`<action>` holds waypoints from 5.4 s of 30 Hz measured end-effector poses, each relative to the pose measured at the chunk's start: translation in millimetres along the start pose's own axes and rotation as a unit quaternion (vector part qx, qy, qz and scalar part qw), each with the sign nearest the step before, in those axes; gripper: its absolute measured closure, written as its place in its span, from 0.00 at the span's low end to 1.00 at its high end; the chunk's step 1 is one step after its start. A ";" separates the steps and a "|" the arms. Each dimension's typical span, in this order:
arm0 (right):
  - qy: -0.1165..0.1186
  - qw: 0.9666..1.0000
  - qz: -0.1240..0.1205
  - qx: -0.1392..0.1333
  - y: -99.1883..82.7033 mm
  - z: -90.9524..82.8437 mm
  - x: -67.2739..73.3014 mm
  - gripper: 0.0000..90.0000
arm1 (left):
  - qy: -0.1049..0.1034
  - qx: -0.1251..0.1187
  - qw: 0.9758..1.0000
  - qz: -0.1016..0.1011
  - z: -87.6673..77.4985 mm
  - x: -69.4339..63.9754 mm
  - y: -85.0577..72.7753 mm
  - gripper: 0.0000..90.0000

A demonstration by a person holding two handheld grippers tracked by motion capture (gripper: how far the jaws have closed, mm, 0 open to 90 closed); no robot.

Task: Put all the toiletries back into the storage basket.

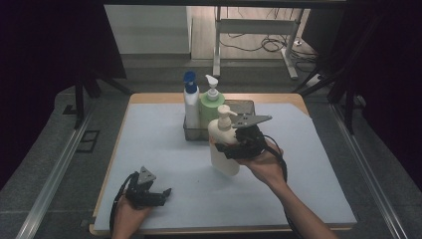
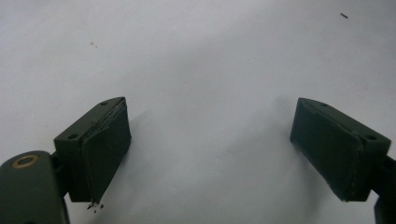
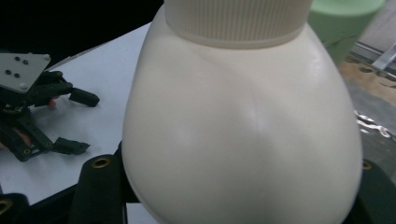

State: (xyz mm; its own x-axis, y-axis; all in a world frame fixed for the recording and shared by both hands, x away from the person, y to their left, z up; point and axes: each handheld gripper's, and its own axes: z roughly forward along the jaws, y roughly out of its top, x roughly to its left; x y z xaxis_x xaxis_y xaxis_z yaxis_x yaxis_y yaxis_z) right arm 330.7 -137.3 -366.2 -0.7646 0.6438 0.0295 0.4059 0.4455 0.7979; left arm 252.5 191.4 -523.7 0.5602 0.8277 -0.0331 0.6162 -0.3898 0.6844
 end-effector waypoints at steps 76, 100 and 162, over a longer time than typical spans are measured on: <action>-0.153 0.982 0.100 -0.054 59.1 23.9 -120.9 0.42 | 0.000 0.002 1.000 0.001 -0.2 0.2 0.0 0.14; -0.181 0.976 0.106 -0.059 42.3 59.2 -134.3 0.42 | 0.000 0.002 1.000 0.000 -0.2 0.3 0.0 0.13; -0.127 0.987 0.101 -0.015 -16.2 46.0 -127.0 0.39 | 0.000 0.002 1.000 0.000 -0.2 0.0 0.0 0.13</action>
State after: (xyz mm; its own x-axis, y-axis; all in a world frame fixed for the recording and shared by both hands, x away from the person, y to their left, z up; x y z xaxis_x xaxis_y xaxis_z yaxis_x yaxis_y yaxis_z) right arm 444.2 -197.6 -410.6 -0.5176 0.8546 0.0417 0.5195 0.2752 0.8089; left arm 252.4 191.5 -523.6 0.5606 0.8274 -0.0339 0.6183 -0.3911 0.6817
